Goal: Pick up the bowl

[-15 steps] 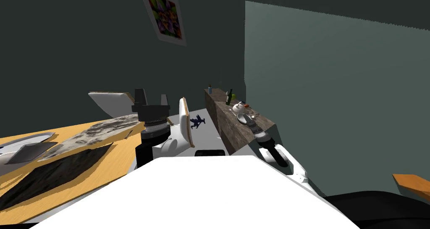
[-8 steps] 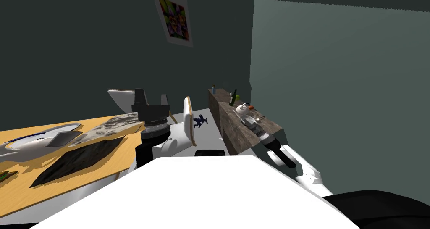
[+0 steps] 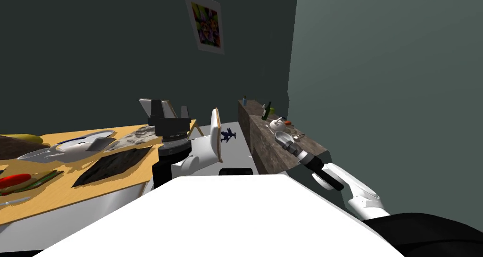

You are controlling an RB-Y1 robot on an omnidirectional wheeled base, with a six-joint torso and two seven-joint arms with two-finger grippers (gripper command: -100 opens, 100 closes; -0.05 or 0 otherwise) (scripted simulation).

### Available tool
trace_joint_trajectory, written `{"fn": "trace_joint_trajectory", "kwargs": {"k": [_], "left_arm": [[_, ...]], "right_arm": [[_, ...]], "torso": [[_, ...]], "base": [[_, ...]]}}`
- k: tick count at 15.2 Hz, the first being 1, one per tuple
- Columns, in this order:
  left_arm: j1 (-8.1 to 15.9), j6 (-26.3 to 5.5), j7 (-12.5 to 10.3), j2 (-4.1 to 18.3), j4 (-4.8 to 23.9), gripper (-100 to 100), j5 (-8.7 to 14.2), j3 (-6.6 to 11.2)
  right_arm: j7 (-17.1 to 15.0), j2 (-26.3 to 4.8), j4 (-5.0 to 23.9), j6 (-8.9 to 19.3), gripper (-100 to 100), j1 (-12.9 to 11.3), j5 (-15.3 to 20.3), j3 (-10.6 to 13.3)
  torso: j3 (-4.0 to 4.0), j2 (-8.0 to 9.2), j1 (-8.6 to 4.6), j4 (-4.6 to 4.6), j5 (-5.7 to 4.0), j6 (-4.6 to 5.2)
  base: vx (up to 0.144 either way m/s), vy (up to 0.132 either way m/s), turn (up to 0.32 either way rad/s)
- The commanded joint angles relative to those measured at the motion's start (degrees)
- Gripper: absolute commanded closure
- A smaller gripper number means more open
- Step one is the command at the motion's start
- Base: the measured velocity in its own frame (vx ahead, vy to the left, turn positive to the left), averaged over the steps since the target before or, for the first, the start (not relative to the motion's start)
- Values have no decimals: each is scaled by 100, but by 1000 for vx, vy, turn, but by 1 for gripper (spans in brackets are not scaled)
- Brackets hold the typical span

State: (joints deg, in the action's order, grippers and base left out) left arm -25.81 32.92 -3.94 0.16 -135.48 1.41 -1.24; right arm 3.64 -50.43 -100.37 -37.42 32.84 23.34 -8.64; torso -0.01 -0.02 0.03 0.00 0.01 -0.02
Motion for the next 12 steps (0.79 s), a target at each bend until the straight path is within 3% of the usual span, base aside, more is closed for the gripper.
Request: {"fn": "trace_joint_trajectory", "kwargs": {"k": [1, 2, 5, 7, 9, 12], "left_arm": [[0, 0, 0, 0, 0, 0, 0, 0], [0, 0, 0, 0, 0, 0, 0, 0], [0, 0, 0, 0, 0, 0, 0, 0], [0, 0, 0, 0, 0, 0, 0, 0], [0, 0, 0, 0, 0, 0, 0, 0], [0, 0, 0, 0, 0, 0, 0, 0]], "right_arm": [[-41, -286, 286, -6, -100, 65, 278, -57], [-41, -398, 305, -6, -100, 65, 278, -57], [-62, -798, 784, -65, -100, 192, 694, -119], [-74, -1076, 925, -97, -100, 259, 881, -142], [-74, -1123, 1019, -97, -100, 259, 910, -142], [-96, -1555, 1449, -168, -100, 401, 1322, -169]], "torso": [[0, 0, 0, 0, 0, 0], [0, 0, 1, 0, 0, -2], [0, -1, 2, 0, 1, 0], [0, 1, 5, 0, 1, 0], [0, 0, 7, 0, 1, -1], [1, 1, 7, 0, 2, 0]], "base": [[-2, 18, 213], [-2, 16, 192], [-1, 18, 188], [-3, 24, 183], [-3, 20, 126], [-4, 26, 168]]}}
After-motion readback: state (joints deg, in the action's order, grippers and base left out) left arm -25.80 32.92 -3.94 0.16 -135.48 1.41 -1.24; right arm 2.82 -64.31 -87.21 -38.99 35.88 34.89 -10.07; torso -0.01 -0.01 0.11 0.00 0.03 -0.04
